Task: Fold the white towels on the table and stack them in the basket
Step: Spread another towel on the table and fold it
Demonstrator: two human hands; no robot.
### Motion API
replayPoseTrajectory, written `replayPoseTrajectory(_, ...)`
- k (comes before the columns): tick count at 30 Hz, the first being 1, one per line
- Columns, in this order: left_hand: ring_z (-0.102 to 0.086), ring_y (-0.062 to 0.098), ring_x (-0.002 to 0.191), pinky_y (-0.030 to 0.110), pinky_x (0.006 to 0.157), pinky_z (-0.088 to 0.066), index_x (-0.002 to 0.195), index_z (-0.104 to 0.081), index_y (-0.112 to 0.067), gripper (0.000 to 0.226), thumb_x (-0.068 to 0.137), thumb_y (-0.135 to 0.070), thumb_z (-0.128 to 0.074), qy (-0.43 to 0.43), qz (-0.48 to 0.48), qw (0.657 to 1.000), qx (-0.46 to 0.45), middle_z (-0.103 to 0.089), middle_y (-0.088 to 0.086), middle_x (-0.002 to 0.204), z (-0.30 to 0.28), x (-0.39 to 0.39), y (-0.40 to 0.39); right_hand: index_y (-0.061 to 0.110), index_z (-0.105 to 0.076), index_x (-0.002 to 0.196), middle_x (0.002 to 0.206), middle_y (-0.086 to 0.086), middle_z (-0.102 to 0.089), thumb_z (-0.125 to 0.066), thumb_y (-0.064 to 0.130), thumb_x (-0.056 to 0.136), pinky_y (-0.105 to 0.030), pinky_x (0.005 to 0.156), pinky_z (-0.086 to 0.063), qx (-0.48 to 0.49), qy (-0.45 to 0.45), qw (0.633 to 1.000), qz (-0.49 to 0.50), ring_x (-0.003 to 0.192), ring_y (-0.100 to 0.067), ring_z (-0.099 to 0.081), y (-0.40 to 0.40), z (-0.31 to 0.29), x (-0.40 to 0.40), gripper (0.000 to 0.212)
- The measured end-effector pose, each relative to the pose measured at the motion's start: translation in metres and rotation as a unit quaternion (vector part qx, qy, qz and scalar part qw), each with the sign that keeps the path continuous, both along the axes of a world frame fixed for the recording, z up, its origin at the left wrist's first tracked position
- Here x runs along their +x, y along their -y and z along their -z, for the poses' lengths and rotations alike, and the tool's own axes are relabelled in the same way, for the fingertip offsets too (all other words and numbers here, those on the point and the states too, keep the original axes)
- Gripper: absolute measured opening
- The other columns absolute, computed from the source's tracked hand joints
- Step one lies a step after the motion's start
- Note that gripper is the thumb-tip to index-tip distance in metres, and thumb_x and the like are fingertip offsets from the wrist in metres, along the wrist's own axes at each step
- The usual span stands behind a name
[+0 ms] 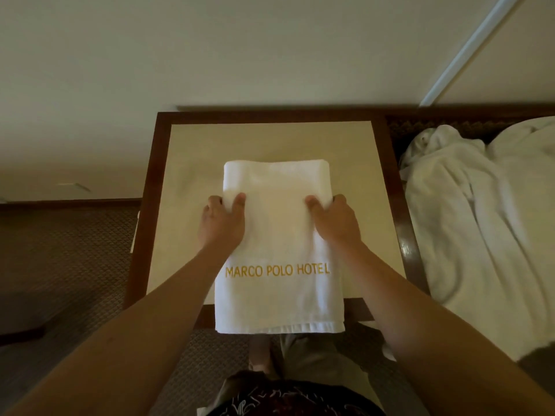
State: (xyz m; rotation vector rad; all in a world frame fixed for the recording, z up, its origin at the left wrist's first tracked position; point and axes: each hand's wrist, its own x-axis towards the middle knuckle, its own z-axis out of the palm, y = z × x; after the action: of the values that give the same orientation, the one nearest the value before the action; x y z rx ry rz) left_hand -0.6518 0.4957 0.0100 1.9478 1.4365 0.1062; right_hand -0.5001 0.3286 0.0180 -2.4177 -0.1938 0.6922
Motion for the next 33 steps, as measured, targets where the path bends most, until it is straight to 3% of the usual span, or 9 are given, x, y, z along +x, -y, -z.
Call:
replayPoseTrajectory(4, -0.06, 0.025, 0.094, 0.04, 0.08, -0.048, 0.121, -0.054, -0.018, 0.054, 0.103, -0.063, -0.031, -0.013, 0.036, 0.999, -0.037, -0.062, 0.001, 0.105, -0.005, -0.056, 0.024, 0.011, -0.053, 0.12, 0.111, -0.005, -0.066, -0.056, 0.077, 0.087, -0.037, 0.074, -0.052, -0.032, -0.092, 0.995, -0.039, 0.09, -0.022, -0.064, 0.056, -0.009, -0.044, 0.074)
replayPoseTrajectory(8, -0.059, 0.018, 0.085, 0.037, 0.073, -0.047, 0.11, -0.051, -0.02, 0.047, 0.104, -0.061, -0.03, -0.02, 0.055, 0.995, -0.086, -0.058, -0.005, 0.092, -0.009, -0.101, 0.067, 0.018, -0.053, 0.113, 0.098, 0.007, -0.062, -0.06, 0.073, 0.087, -0.026, 0.064, -0.05, -0.032, -0.122, 0.991, -0.038, 0.083, -0.007, -0.061, 0.1, -0.011, -0.103, 0.061)
replayPoseTrajectory(11, -0.056, 0.014, 0.081, 0.037, 0.073, -0.048, 0.112, -0.043, -0.022, 0.043, 0.101, -0.063, -0.035, -0.006, 0.05, 0.995, -0.09, -0.055, -0.007, 0.093, -0.007, -0.102, 0.077, 0.02, -0.051, 0.111, 0.097, 0.009, -0.061, -0.06, 0.064, 0.091, -0.02, 0.06, -0.044, 0.004, -0.057, 0.998, -0.029, 0.085, -0.009, -0.062, 0.106, -0.01, -0.116, 0.049)
replayPoseTrajectory(13, -0.058, 0.021, 0.084, 0.041, 0.075, -0.053, 0.113, -0.039, -0.022, 0.049, 0.098, -0.069, -0.034, -0.017, 0.065, 0.996, -0.055, -0.057, -0.001, 0.097, -0.005, -0.104, 0.079, 0.022, -0.05, 0.11, 0.096, 0.011, -0.061, -0.058, 0.064, 0.093, -0.021, 0.059, -0.044, 0.007, -0.011, 0.999, -0.033, 0.086, -0.01, -0.063, 0.105, -0.009, -0.117, 0.046)
replayPoseTrajectory(17, -0.055, 0.025, 0.089, 0.04, 0.075, -0.048, 0.114, -0.037, -0.022, 0.055, 0.096, -0.074, -0.033, -0.053, 0.074, 0.996, -0.019, -0.056, 0.002, 0.103, 0.0, -0.109, 0.079, 0.018, -0.051, 0.112, 0.1, 0.006, -0.06, -0.062, 0.061, 0.092, -0.027, 0.061, -0.044, -0.028, -0.077, 0.996, -0.026, 0.084, -0.012, -0.06, 0.103, 0.003, -0.107, 0.049)
replayPoseTrajectory(21, -0.058, 0.027, 0.101, 0.043, 0.085, -0.048, 0.127, -0.047, -0.018, 0.058, 0.095, -0.066, -0.05, -0.02, 0.056, 0.998, -0.034, -0.059, 0.003, 0.115, -0.003, -0.106, 0.07, 0.011, -0.058, 0.113, 0.099, 0.003, -0.065, -0.074, 0.058, 0.085, -0.023, 0.057, -0.043, 0.031, -0.079, 0.996, 0.02, 0.08, -0.009, -0.06, 0.09, 0.003, -0.09, 0.057)
replayPoseTrajectory(25, -0.063, 0.024, 0.102, 0.038, 0.083, -0.051, 0.134, -0.053, -0.018, 0.072, 0.084, -0.069, -0.065, 0.046, 0.01, 0.989, -0.141, -0.065, 0.0, 0.117, -0.008, -0.089, 0.054, 0.01, -0.066, 0.11, 0.1, 0.0, -0.071, -0.077, 0.072, 0.071, -0.031, 0.072, -0.057, 0.069, -0.101, 0.992, 0.044, 0.089, -0.019, -0.068, 0.068, -0.003, -0.083, 0.074)
replayPoseTrajectory(28, -0.064, 0.025, 0.105, 0.041, 0.09, -0.054, 0.13, -0.055, -0.017, 0.077, 0.075, -0.065, -0.078, 0.057, -0.001, 0.979, -0.196, -0.065, 0.001, 0.116, -0.009, -0.084, 0.047, 0.012, -0.069, 0.097, 0.094, -0.002, -0.072, -0.085, 0.053, 0.075, -0.026, 0.069, -0.054, 0.092, -0.165, 0.981, 0.036, 0.085, -0.019, -0.068, 0.057, -0.008, -0.084, 0.049)
replayPoseTrajectory(33, -0.067, 0.022, 0.101, 0.044, 0.091, -0.058, 0.125, -0.057, -0.017, 0.069, 0.071, -0.044, -0.091, 0.087, 0.007, 0.969, -0.233, -0.068, 0.0, 0.112, -0.011, -0.098, 0.052, 0.018, -0.071, 0.09, 0.097, 0.002, -0.073, -0.089, 0.036, 0.073, -0.028, 0.079, -0.054, 0.138, -0.213, 0.965, 0.062, 0.092, -0.018, -0.068, 0.072, -0.012, -0.105, 0.031)
